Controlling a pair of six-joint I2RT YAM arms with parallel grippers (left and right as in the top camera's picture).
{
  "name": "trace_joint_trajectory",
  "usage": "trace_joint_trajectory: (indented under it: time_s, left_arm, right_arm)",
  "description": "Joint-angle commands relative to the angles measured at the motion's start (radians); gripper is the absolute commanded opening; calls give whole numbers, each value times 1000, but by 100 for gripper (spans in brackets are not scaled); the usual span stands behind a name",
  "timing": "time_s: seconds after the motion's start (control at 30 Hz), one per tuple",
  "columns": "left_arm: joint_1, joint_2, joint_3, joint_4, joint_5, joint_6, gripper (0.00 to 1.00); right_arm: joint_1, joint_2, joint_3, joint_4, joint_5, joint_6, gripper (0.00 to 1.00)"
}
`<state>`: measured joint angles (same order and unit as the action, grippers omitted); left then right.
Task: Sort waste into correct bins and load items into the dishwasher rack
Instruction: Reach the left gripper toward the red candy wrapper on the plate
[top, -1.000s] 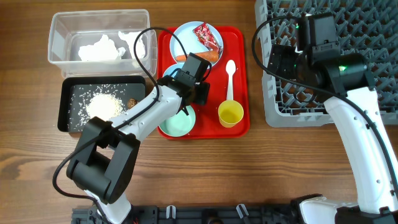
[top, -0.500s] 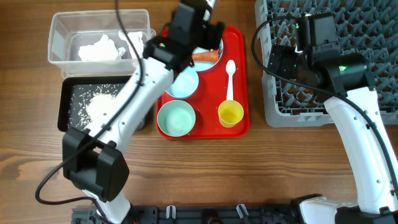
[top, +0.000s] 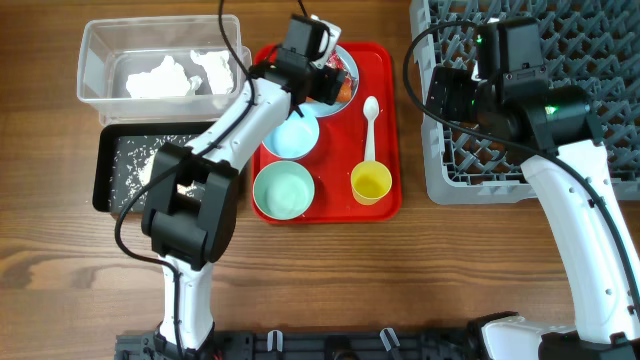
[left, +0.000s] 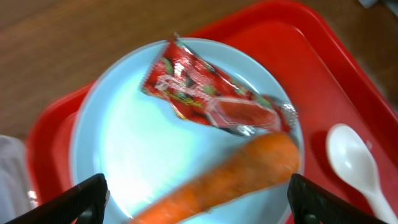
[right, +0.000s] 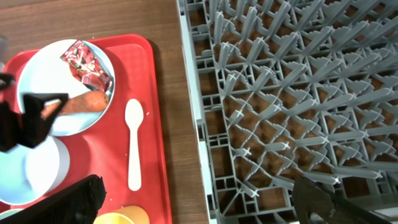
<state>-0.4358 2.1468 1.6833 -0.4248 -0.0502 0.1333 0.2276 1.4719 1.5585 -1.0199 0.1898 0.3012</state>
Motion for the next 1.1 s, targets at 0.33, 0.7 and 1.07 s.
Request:
trace_joint_trajectory:
  time_s: [0.33, 0.7, 1.07]
  left_arm:
    - [-44, -200, 6, -392, 308, -127, 89]
    - [-44, -129, 5, -208, 156, -112, 92]
    - [-41, 90, 5, 146, 59, 20, 95]
  right_arm:
    - [-3, 43, 3, 36, -34, -10, 100]
    - [-3, 106, 3, 32, -60, -6, 100]
    - [-3, 107, 3, 2, -61, -5, 100]
